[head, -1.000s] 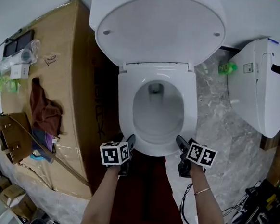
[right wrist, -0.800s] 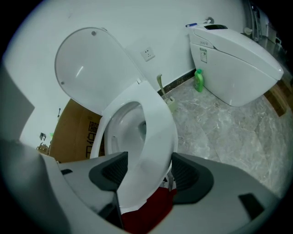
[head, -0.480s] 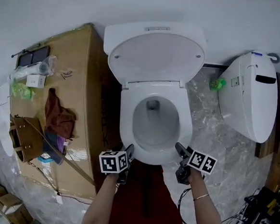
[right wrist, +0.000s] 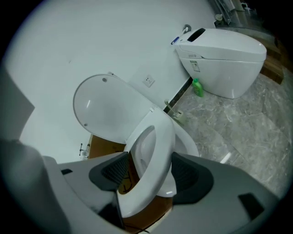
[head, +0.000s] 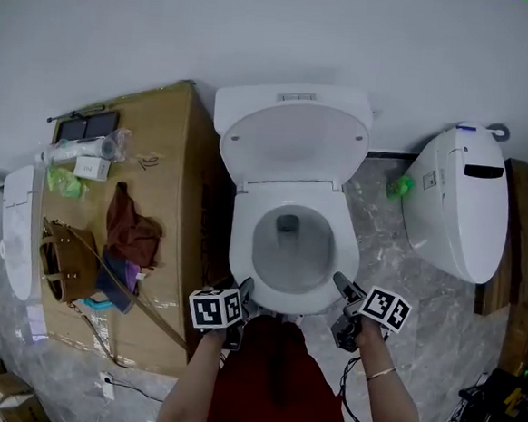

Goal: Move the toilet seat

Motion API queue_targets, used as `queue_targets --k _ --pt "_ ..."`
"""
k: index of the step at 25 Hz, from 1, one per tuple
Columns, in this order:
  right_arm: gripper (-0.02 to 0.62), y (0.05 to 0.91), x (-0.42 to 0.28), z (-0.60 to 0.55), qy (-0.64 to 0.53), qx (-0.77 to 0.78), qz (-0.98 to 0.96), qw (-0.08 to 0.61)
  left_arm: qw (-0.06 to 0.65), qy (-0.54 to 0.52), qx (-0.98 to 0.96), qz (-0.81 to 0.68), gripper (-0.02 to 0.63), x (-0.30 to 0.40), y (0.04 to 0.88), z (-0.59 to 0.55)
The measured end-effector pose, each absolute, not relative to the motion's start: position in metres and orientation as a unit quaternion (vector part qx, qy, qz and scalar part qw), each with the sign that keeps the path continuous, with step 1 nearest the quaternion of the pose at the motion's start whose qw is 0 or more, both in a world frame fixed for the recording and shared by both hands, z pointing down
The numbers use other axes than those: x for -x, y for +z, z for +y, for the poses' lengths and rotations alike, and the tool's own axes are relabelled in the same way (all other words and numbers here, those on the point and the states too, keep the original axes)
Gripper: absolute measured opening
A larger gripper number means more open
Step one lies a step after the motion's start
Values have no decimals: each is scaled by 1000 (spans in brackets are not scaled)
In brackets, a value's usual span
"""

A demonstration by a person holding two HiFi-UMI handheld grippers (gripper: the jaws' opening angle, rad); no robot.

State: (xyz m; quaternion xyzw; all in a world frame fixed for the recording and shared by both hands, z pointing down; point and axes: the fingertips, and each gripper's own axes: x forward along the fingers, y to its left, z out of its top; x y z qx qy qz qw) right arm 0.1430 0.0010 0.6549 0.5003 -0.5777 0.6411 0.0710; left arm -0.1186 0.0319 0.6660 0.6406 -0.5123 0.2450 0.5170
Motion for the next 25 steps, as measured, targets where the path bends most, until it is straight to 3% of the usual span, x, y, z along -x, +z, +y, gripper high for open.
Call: queue_targets --k 15,20,25 --pt "290 596 -141 -38 623 -490 -607 44 462 190 -671 -548 213 140 584 20" --pt "290 574 -141 -58 611 -486 -624 36 410 235 -692 -545 132 130 580 31" --pt "290 553 -135 -80 595 -484 -641 28 361 227 -724 -542 114 102 564 -1"
